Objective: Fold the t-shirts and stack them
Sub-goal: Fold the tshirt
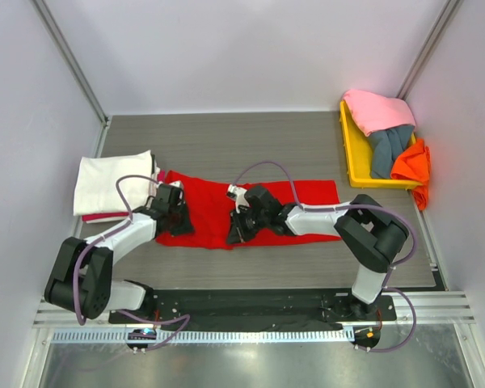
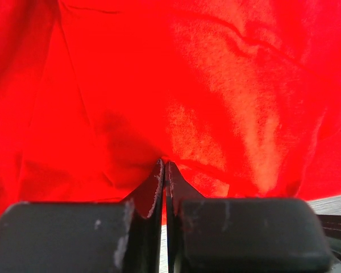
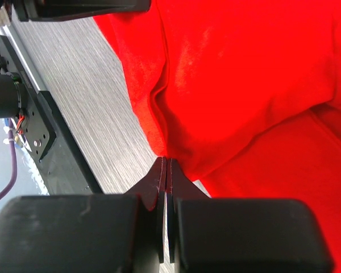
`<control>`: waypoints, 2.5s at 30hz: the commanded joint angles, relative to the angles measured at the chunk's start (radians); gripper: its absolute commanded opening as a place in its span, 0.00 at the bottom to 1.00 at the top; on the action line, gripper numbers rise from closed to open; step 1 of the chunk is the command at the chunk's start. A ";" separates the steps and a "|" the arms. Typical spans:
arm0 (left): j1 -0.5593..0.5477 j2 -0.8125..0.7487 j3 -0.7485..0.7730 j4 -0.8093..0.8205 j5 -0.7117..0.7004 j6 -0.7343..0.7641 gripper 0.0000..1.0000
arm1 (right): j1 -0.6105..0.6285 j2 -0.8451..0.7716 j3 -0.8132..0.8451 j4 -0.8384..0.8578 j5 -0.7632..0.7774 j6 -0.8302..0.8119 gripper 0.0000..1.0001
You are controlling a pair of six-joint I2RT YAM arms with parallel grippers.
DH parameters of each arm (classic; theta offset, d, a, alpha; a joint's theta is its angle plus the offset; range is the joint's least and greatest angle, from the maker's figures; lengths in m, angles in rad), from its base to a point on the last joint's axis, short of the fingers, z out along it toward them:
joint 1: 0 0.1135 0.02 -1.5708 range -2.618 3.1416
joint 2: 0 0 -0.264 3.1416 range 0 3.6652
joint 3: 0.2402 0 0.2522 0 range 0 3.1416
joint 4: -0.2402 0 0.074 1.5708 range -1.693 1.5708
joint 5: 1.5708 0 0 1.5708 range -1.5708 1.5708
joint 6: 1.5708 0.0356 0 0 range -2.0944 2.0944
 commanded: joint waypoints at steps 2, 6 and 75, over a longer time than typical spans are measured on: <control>-0.006 -0.014 0.036 -0.014 0.003 0.004 0.00 | -0.018 -0.028 0.007 0.047 -0.020 0.020 0.01; 0.000 -0.067 0.010 0.029 -0.002 -0.026 0.00 | -0.041 -0.004 0.020 0.045 -0.045 0.035 0.01; 0.103 -0.112 -0.061 0.091 -0.086 -0.132 0.00 | -0.073 0.175 0.162 -0.194 -0.079 0.026 0.11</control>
